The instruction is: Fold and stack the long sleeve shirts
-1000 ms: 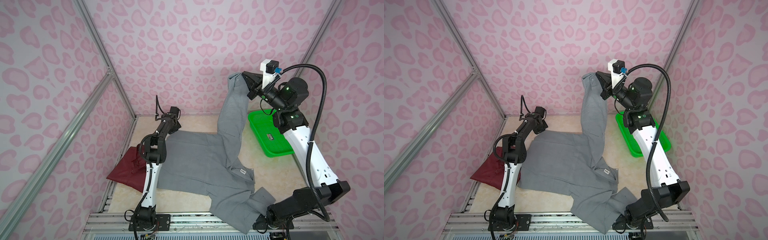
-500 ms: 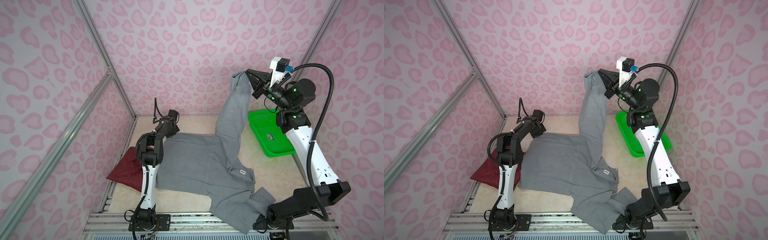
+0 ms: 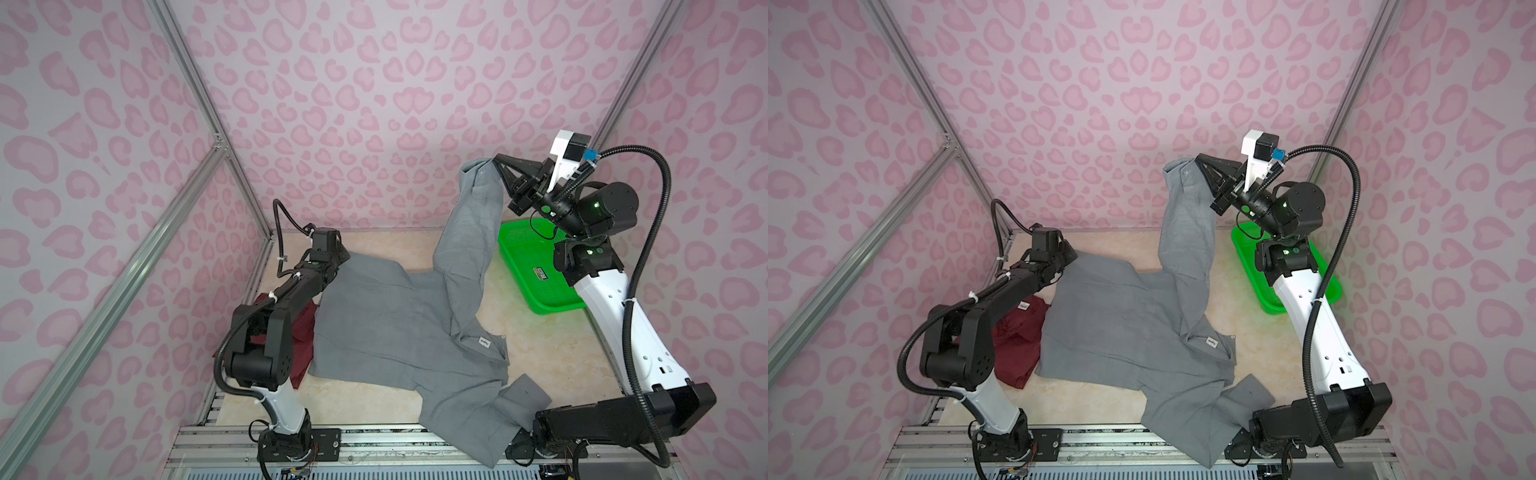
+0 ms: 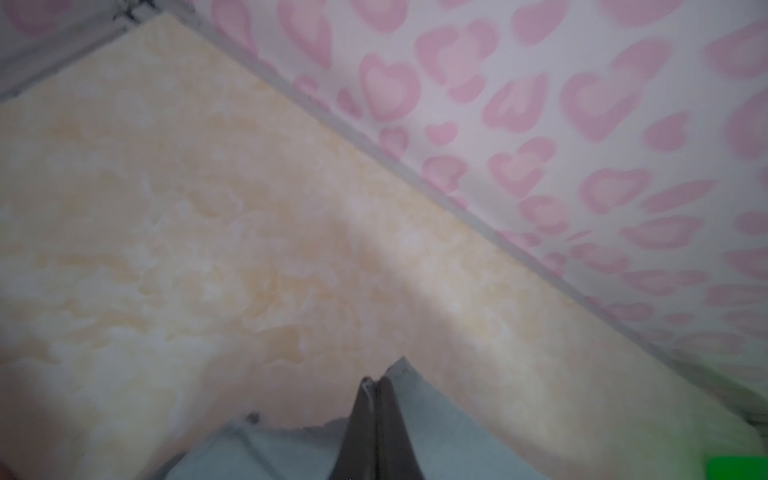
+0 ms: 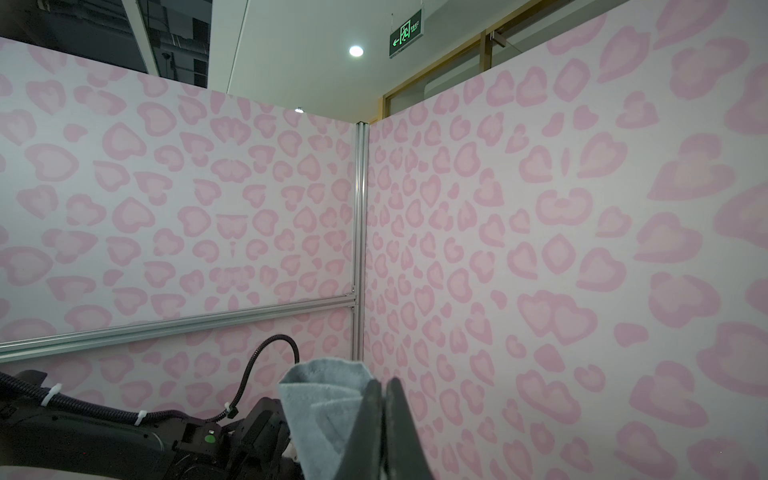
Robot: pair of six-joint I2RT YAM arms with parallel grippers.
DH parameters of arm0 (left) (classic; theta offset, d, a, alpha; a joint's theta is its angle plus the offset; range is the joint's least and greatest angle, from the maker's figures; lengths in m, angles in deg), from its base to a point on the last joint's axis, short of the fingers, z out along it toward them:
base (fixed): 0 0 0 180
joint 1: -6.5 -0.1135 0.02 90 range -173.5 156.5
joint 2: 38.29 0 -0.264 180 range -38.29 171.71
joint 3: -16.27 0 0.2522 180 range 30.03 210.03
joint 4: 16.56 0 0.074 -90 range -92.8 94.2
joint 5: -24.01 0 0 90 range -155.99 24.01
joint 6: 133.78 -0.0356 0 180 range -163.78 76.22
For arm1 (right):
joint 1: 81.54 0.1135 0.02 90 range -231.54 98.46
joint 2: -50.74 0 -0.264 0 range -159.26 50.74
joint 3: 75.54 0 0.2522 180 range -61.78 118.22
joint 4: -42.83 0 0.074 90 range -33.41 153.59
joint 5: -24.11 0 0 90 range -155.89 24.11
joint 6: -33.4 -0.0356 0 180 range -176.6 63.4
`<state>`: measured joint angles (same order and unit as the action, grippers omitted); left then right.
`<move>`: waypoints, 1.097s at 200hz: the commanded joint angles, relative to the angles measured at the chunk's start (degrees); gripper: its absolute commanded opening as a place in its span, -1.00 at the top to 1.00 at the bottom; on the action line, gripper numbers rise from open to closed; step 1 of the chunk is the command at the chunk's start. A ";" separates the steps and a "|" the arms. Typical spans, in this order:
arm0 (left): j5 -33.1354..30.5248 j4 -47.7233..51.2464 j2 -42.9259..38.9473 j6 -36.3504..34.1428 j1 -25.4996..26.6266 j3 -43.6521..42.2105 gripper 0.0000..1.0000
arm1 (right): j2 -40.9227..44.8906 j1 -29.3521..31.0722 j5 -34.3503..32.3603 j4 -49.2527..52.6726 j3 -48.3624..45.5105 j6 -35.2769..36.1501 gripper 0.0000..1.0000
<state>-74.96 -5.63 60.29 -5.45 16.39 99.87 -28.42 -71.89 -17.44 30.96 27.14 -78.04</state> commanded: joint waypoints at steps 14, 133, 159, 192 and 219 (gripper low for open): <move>1.55 -13.21 -5.55 0.03 -0.12 -9.11 0.94 | 5.32 1.18 2.02 -3.00 -8.66 -5.31 1.00; 0.80 -18.64 -19.26 4.17 0.48 -33.00 0.94 | 12.93 13.65 -12.33 28.33 -10.39 13.92 1.00; 1.23 -17.90 -20.65 4.67 0.48 -34.28 0.94 | 5.07 12.92 -21.25 38.74 5.93 24.15 1.00; 0.28 -17.69 -23.36 5.07 0.67 -36.73 0.94 | -5.42 10.57 -34.75 40.91 18.71 34.94 1.00; 0.21 -17.47 -24.14 5.56 0.75 -38.12 0.94 | -12.79 8.86 -42.48 33.48 20.38 43.27 1.00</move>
<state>-73.58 -22.20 37.06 -0.64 17.09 62.72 -35.74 -61.86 -48.50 67.05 46.31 -46.10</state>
